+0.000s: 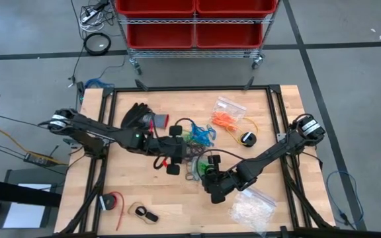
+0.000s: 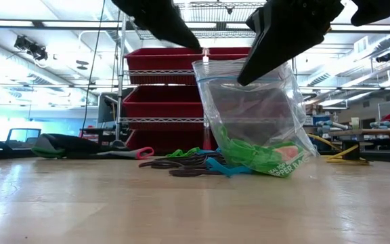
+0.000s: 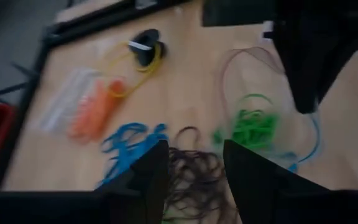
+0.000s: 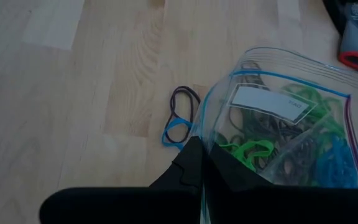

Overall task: Sort rubber bands
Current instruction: Put the green rubber band into the transparent zip bag

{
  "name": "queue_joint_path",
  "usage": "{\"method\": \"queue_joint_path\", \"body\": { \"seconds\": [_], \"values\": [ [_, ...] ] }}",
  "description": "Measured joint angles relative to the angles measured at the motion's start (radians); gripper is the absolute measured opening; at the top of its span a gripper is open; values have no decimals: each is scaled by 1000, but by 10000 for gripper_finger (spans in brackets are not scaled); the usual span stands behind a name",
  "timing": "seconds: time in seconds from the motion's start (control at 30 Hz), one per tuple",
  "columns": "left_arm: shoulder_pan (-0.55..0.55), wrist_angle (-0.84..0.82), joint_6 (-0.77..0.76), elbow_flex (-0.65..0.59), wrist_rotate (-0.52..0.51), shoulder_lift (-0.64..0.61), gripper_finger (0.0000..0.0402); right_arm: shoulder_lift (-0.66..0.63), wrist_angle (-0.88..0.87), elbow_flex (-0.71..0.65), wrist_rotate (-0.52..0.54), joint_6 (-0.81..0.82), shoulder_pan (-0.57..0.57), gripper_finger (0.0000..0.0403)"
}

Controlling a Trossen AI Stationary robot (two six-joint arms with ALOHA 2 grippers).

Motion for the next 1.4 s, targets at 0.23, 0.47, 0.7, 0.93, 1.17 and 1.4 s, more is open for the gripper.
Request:
{"method": "queue_joint_path", "body": {
  "seconds": [0.23, 0.47, 0.7, 0.93, 1.17, 1.4],
  "values": [
    [20, -98, 17, -6, -92, -72, 160, 0, -2, 0, 0, 0, 0, 0],
    [89, -37, -25, -165, -88, -77, 160, 0, -3, 0, 0, 0, 0, 0],
    [223, 332, -42, -410, 69, -71, 160, 0, -3, 0, 0, -1, 0, 0],
    [387, 495, -39, -505, 178, 5, 151, 0, 0, 0, 0, -1, -5, 0],
    [449, 535, -35, -489, 279, 175, 119, 0, 6, 0, 0, -1, -12, 0],
    [454, 622, -28, -433, 290, 294, 111, 0, 8, 0, 0, -2, -12, 0]
  ]
}}
